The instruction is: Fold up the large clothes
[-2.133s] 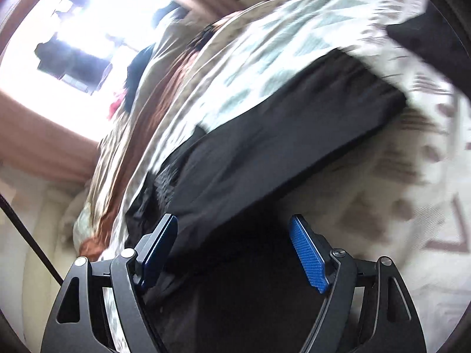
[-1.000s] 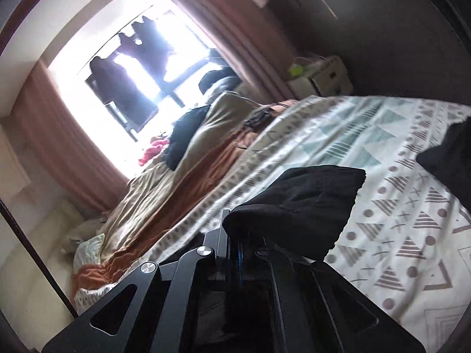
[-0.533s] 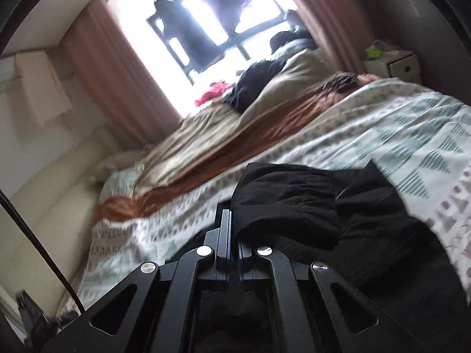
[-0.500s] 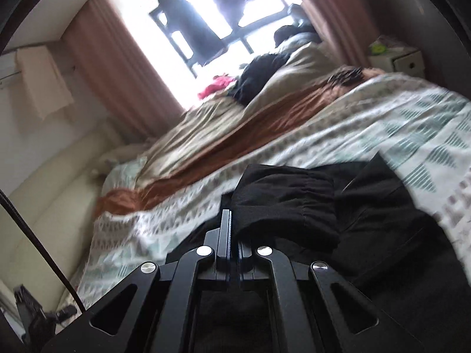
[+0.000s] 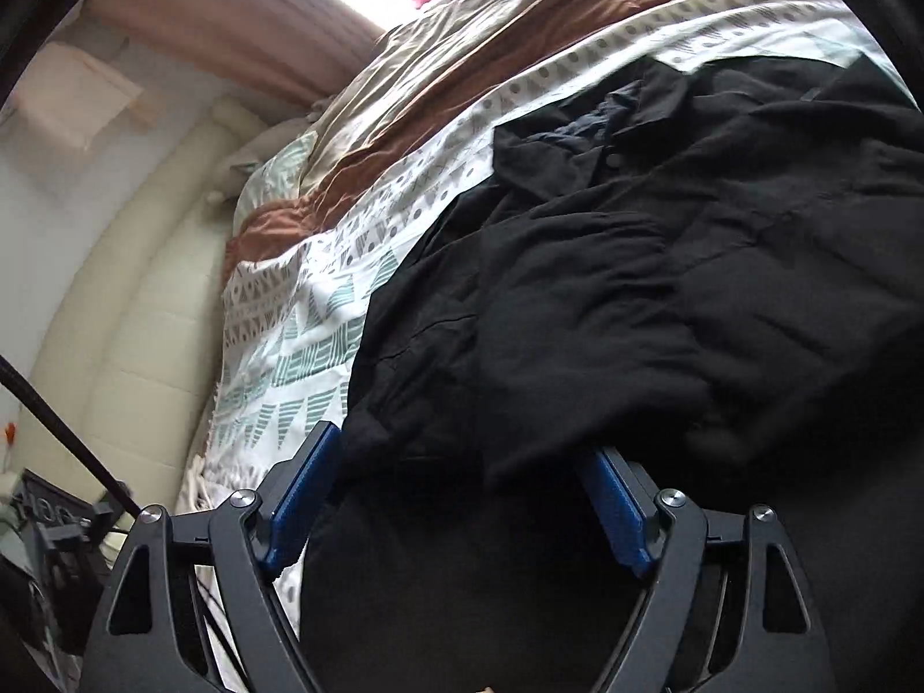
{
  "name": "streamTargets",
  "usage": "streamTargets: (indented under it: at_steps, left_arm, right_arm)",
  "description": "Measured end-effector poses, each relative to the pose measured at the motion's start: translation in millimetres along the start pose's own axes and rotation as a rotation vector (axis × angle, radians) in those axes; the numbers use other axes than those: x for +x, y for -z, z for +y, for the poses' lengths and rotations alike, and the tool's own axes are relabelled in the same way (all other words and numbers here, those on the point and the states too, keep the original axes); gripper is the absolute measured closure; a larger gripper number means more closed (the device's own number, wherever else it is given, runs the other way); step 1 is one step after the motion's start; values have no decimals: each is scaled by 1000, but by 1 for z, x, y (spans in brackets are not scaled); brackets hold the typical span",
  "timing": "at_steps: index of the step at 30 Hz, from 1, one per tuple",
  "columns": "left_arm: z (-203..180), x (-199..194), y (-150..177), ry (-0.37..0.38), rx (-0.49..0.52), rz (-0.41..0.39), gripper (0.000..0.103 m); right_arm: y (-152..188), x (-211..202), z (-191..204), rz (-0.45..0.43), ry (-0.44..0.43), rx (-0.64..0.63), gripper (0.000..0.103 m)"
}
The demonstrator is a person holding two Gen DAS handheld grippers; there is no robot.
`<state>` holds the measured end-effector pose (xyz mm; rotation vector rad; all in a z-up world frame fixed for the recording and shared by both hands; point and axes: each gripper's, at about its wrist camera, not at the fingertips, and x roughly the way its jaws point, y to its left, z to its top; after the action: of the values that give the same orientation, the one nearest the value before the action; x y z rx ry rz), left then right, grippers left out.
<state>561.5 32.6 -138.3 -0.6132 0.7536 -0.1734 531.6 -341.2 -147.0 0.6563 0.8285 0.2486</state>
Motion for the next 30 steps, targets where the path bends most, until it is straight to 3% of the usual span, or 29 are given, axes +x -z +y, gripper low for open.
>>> streamTargets:
  at_steps: [3,8,15,17,18,21,30]
  left_arm:
    - [-4,5,3,-2,16,16,0]
    - [-19,8,9,-15,77,24,0]
    - [-53,20,25,-47,206,35,0]
    - [-66,24,29,-48,256,41,0]
    - [-73,28,32,-50,281,44,0]
    - [-94,42,39,-68,340,61,0]
    - [-159,112,77,-122,572,186,0]
  right_arm:
    - [-14,-25,-22,-52,69,14,22]
    - [-7,-80,-36,-123,105,73,22]
    - [5,-138,-96,-249,128,295,22]
    - [6,-143,-112,-274,166,327,32]
    - [6,-144,-120,-280,172,354,42]
    - [11,-142,-143,-281,130,457,58]
    - [8,-145,-163,-297,103,517,67]
